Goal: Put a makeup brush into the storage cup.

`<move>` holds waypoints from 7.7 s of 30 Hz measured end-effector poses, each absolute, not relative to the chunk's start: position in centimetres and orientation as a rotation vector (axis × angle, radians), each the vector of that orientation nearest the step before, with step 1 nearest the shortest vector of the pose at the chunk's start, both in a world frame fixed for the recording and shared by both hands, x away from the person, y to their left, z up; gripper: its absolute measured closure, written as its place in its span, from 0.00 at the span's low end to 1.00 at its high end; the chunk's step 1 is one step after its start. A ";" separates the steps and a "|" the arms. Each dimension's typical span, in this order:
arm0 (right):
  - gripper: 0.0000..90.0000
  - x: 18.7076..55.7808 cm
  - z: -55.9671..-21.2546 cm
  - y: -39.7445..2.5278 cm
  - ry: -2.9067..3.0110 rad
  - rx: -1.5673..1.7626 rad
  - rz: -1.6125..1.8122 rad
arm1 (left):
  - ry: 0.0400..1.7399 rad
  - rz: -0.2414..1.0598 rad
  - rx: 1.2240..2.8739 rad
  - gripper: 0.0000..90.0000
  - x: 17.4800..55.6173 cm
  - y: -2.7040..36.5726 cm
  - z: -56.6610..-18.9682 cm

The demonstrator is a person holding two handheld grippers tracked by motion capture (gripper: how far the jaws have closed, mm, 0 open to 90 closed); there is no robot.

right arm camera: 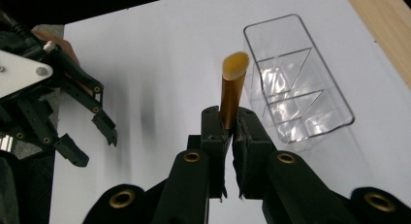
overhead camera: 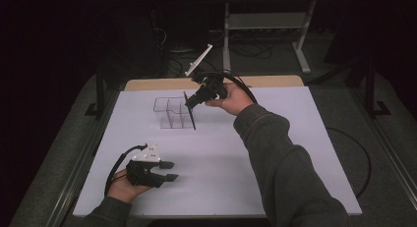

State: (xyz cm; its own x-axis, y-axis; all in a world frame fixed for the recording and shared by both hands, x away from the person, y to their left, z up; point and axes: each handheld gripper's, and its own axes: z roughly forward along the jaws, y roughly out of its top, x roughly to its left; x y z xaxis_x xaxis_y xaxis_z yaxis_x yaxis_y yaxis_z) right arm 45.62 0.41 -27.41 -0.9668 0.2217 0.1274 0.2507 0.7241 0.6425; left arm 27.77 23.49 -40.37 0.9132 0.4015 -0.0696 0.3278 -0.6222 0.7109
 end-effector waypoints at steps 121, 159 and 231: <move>0.91 50.9 -31.1 7.1 -2.938 -0.547 -1.065 | 0.557 0.135 2.235 0.46 27.6 24.5 -39.7; 0.64 49.8 -32.5 3.1 -2.871 -0.647 -1.111 | 0.562 0.125 2.238 0.44 28.0 24.7 -39.7; 0.28 41.4 -32.7 -13.5 -2.817 -0.996 -1.170 | 0.568 0.147 2.243 0.37 28.2 24.5 -39.5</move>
State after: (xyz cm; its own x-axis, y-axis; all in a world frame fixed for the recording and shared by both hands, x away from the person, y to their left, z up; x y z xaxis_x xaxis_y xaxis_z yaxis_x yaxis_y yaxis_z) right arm 41.44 -13.50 -32.74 -0.8055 0.5686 0.1672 0.5197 0.5420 0.6605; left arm 28.18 24.46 -39.50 0.8925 0.4445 -0.0769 0.3517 -0.5790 0.7356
